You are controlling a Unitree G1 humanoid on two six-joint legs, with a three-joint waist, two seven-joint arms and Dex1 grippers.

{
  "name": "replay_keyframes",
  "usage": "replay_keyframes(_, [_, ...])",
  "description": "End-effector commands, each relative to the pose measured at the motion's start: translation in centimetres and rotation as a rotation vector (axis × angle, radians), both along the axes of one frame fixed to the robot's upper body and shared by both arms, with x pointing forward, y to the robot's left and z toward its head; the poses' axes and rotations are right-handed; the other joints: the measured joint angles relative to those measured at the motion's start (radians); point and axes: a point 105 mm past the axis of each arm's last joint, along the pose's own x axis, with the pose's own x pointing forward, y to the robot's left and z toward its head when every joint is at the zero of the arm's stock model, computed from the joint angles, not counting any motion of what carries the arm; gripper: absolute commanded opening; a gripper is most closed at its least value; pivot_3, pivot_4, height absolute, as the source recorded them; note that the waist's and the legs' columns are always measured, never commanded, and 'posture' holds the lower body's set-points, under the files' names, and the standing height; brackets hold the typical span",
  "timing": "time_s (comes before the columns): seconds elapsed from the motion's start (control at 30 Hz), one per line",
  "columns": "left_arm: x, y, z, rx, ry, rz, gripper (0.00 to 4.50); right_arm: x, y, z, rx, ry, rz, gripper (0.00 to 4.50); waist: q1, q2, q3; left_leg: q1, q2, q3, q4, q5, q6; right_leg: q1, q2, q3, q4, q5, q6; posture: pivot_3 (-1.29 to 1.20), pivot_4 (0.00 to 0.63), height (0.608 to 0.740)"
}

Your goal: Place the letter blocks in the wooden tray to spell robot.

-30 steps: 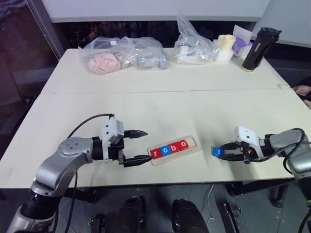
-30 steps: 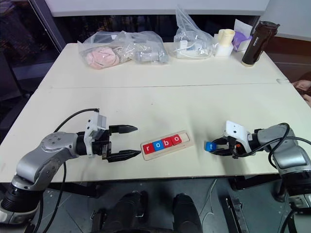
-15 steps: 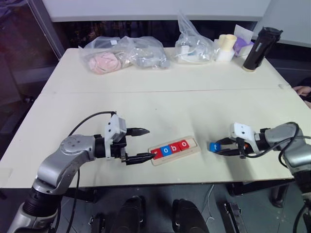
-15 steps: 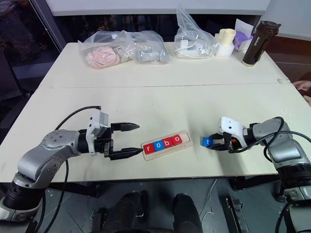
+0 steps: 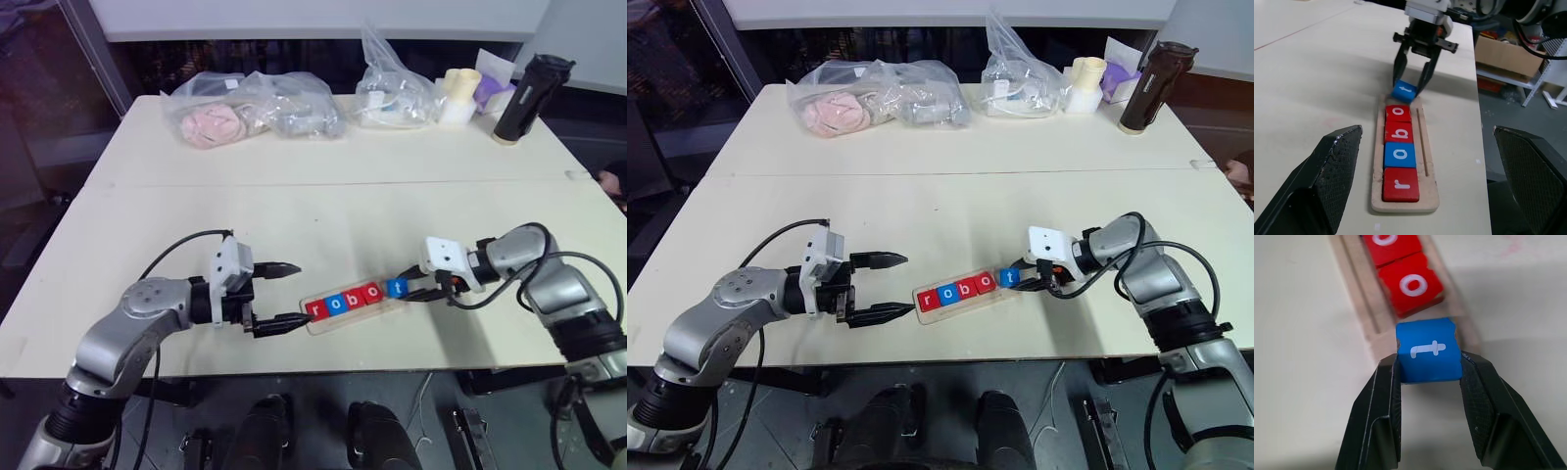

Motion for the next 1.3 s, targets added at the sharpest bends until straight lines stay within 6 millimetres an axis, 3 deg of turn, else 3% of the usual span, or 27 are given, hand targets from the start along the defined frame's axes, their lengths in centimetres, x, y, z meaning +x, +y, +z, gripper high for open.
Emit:
replay_keyframes(0.03, [-0.1,-0.2,1.1,-0.009,-0.048,-0.005,4.5,0.7,0.2,0.7,0.002,-0.032,0.013,1.12,-0.001,0.0,0.0,0.0,0.0,0.0,0.0,0.0,0.0,0.0,0.0,0.0,0.0,0.0,0.0,0.0,0.15,0.725])
replay_keyframes(1.3, [-0.1,-0.9,1.6,-0.021,-0.045,0.002,4.5,-0.6,1.7,0.5,-0.028,-0.022,0.086,1.12,-0.001,0.0,0.0,0.0,0.0,0.0,0.0,0.0,0.0,0.0,0.001,0.0,0.001,0.0,0.0,0.0,0.15,0.725])
